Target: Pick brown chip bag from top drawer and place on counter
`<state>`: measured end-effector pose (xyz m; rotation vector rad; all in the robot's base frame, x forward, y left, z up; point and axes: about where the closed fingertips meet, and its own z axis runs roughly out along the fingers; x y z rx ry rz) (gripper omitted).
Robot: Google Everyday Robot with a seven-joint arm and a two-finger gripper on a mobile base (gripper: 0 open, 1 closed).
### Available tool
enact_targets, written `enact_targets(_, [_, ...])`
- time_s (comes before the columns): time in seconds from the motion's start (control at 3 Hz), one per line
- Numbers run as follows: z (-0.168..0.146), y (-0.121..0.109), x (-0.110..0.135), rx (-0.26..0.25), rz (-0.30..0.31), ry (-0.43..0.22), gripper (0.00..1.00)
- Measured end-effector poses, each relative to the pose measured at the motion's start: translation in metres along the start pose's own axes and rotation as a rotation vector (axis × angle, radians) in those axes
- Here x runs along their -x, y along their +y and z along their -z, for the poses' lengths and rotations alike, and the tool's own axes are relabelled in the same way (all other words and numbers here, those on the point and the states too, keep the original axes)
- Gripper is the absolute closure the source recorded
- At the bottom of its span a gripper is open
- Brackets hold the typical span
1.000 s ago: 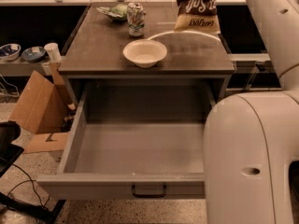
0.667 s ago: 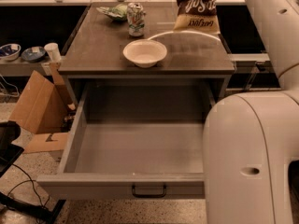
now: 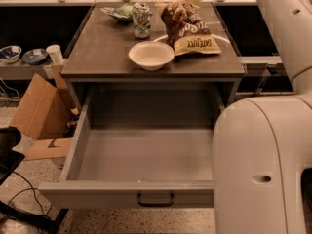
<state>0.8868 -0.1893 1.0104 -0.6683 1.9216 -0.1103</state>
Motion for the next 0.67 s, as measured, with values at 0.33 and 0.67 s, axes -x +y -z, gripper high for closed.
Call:
enact_targets(0.33, [0.0, 0.0, 0.0, 0.0, 0.0, 0.0, 0.0])
enact_targets(0.67, [0.0098, -0.0071, 0.0022, 0.012, -0.044, -0.036, 0.0])
